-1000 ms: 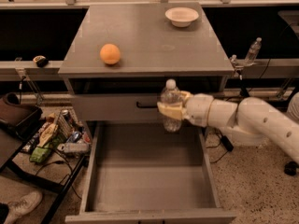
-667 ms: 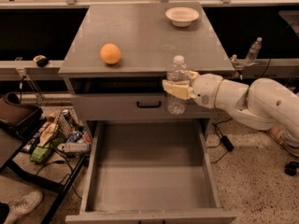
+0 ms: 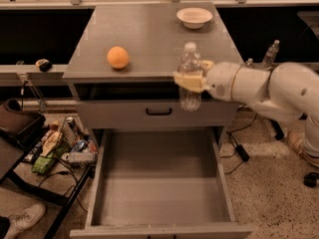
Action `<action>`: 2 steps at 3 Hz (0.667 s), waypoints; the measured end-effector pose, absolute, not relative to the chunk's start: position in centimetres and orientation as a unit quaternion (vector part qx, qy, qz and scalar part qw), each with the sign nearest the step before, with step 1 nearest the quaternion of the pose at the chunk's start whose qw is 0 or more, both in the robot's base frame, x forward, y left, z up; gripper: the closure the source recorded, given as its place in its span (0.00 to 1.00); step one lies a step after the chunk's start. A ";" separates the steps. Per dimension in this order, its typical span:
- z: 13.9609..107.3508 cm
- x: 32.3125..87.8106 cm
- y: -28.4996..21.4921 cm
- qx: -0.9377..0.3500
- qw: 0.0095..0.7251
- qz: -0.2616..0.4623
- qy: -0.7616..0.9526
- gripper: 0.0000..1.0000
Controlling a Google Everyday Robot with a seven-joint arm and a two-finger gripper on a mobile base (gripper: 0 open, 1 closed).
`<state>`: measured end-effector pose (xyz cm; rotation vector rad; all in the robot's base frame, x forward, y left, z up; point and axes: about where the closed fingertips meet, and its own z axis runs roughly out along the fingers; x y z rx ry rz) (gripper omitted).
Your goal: Pick water bottle from middle drawer and place on counter
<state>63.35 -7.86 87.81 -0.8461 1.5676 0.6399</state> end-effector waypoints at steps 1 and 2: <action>94.4 66.2 -6.9 -0.335 0.606 0.238 0.682 1.00; 100.2 70.6 -6.3 -0.299 0.645 0.205 0.673 1.00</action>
Offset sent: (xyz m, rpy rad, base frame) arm 0.1392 0.0092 0.2151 0.0873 -0.2229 -0.3745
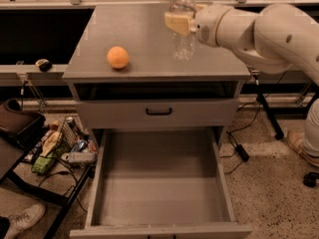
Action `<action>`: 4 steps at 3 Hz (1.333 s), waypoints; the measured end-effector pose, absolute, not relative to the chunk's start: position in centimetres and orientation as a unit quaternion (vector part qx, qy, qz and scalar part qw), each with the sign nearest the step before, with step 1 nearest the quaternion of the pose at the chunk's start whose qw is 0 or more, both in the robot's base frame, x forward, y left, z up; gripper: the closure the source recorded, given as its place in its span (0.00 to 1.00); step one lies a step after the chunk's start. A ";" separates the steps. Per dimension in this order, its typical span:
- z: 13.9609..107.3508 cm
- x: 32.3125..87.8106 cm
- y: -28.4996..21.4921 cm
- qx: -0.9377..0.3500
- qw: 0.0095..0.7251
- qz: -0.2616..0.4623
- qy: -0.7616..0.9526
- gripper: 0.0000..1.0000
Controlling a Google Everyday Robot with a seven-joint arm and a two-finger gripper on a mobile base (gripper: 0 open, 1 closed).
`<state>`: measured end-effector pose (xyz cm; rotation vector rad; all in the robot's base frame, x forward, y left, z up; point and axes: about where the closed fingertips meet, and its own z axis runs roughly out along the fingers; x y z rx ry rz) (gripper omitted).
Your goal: Pick water bottle from middle drawer and place on counter
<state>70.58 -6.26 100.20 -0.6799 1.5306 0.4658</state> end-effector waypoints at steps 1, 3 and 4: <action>104.5 76.7 -6.1 -0.261 0.679 0.190 0.660 1.00; 104.0 89.5 -4.4 -0.226 0.696 0.180 0.658 1.00; 100.2 94.4 -2.2 -0.232 0.684 0.179 0.668 1.00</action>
Offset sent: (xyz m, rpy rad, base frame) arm 0.2239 0.0032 0.0878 0.1463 -0.1290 -0.1913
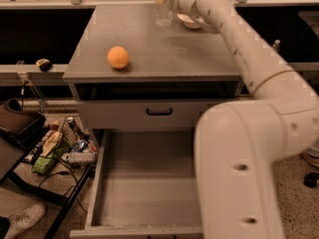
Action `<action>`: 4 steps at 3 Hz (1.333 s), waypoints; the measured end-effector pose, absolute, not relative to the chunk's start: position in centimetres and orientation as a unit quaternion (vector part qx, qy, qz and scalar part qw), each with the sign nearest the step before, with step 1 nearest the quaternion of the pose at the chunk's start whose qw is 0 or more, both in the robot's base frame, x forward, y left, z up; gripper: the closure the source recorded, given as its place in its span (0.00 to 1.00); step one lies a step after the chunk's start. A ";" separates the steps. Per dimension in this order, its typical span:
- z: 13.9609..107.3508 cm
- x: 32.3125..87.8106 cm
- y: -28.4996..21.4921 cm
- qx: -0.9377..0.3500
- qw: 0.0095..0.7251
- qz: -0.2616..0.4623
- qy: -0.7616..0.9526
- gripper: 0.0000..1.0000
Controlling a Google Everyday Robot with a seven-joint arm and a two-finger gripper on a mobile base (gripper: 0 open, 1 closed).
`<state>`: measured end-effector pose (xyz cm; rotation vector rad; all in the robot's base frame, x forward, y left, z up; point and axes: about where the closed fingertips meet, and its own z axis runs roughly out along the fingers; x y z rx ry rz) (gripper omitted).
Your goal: Pick water bottle from middle drawer and place on counter
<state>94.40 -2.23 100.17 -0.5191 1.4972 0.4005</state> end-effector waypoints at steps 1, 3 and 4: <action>97.4 97.0 0.3 -0.245 0.672 0.185 0.674 1.00; 93.5 98.5 5.0 -0.261 0.660 0.228 0.666 1.00; 92.5 98.8 5.4 -0.252 0.658 0.246 0.665 1.00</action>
Offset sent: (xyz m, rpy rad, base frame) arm 0.0908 0.0708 -0.0545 -0.0124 0.0341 0.1271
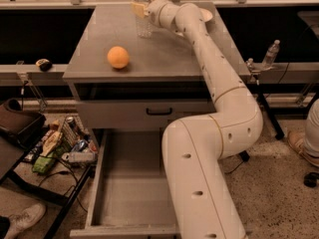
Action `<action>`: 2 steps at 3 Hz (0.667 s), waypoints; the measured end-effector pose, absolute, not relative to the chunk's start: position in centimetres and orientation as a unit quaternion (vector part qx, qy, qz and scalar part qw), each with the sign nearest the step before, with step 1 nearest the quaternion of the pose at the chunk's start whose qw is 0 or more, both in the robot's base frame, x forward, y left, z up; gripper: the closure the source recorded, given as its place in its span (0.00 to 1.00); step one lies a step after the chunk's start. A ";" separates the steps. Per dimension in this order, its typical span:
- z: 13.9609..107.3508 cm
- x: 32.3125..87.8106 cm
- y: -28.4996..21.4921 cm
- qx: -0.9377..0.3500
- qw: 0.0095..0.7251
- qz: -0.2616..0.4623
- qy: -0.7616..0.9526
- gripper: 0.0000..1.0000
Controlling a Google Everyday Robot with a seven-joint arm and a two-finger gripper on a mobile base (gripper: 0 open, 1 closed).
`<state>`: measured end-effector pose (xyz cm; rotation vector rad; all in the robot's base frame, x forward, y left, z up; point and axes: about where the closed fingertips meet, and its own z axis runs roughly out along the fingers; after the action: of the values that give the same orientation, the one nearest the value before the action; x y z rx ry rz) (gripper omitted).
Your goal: Pick water bottle from middle drawer and place on counter
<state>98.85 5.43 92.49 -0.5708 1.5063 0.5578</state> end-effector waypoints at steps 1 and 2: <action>93.0 98.8 5.4 -0.252 0.658 0.246 0.665 0.83; 93.1 98.7 5.5 -0.252 0.658 0.246 0.665 0.60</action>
Offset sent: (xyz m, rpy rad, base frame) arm -0.0005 0.0000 0.0055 0.0000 -0.0001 -0.0001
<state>98.74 5.45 93.09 -0.5708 1.5060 0.5574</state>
